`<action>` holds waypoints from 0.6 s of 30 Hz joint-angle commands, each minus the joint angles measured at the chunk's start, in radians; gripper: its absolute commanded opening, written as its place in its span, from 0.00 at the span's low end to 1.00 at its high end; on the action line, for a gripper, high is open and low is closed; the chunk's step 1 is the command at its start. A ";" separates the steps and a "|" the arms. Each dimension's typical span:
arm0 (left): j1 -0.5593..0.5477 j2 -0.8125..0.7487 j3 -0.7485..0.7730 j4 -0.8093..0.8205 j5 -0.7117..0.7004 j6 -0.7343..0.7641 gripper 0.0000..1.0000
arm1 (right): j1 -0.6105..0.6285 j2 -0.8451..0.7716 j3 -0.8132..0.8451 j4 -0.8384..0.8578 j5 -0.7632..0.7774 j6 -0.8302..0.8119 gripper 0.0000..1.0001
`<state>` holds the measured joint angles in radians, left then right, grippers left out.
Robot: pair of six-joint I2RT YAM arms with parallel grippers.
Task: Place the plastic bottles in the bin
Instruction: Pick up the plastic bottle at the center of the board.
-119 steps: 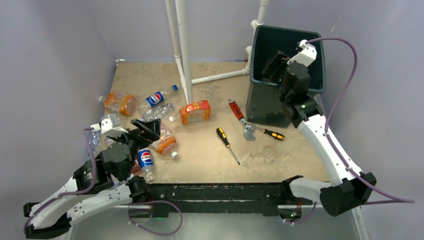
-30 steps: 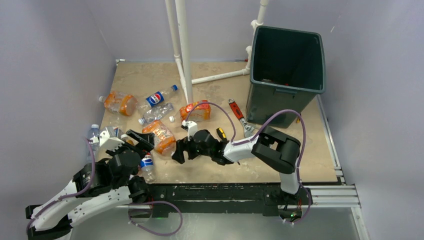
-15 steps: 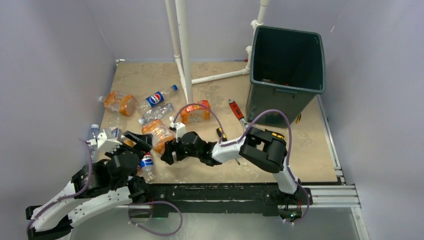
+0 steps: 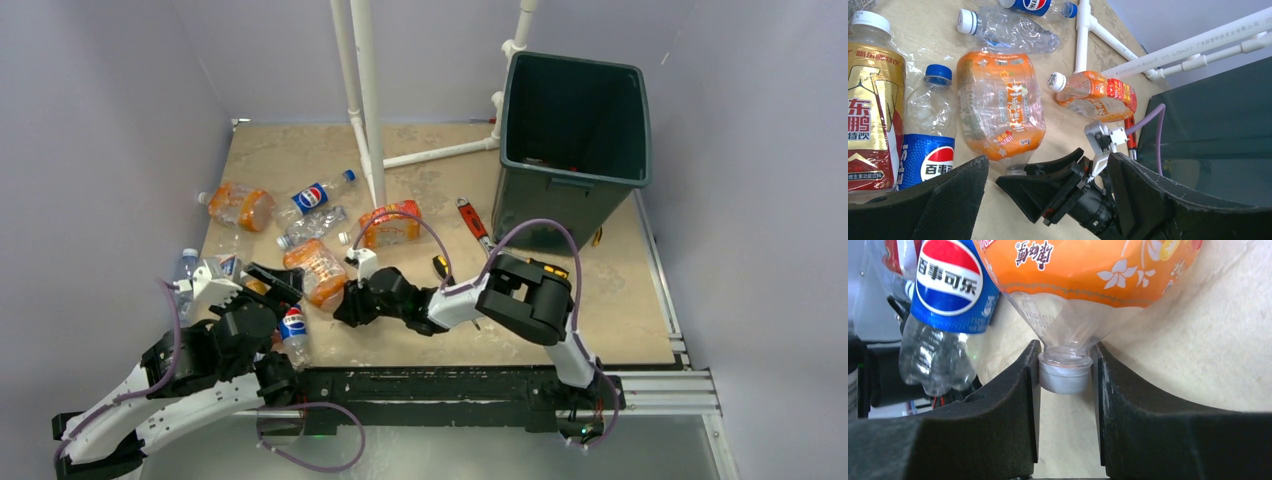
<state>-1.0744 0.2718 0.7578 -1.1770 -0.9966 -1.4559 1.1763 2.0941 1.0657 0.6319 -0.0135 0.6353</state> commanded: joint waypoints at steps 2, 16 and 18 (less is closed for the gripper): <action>-0.001 -0.005 0.020 0.002 0.003 -0.009 0.88 | 0.005 -0.095 -0.115 -0.016 -0.022 -0.068 0.05; -0.001 -0.012 0.159 -0.016 -0.086 0.063 0.87 | 0.006 -0.548 -0.292 -0.348 0.010 -0.350 0.00; -0.001 -0.006 0.201 -0.016 -0.109 0.092 0.87 | 0.006 -0.596 -0.280 -0.409 0.018 -0.375 0.00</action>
<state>-1.0744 0.2661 0.8608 -1.1988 -1.0260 -1.4303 1.1778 1.6020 0.7700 0.3439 -0.0341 0.3660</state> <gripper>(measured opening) 0.873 0.386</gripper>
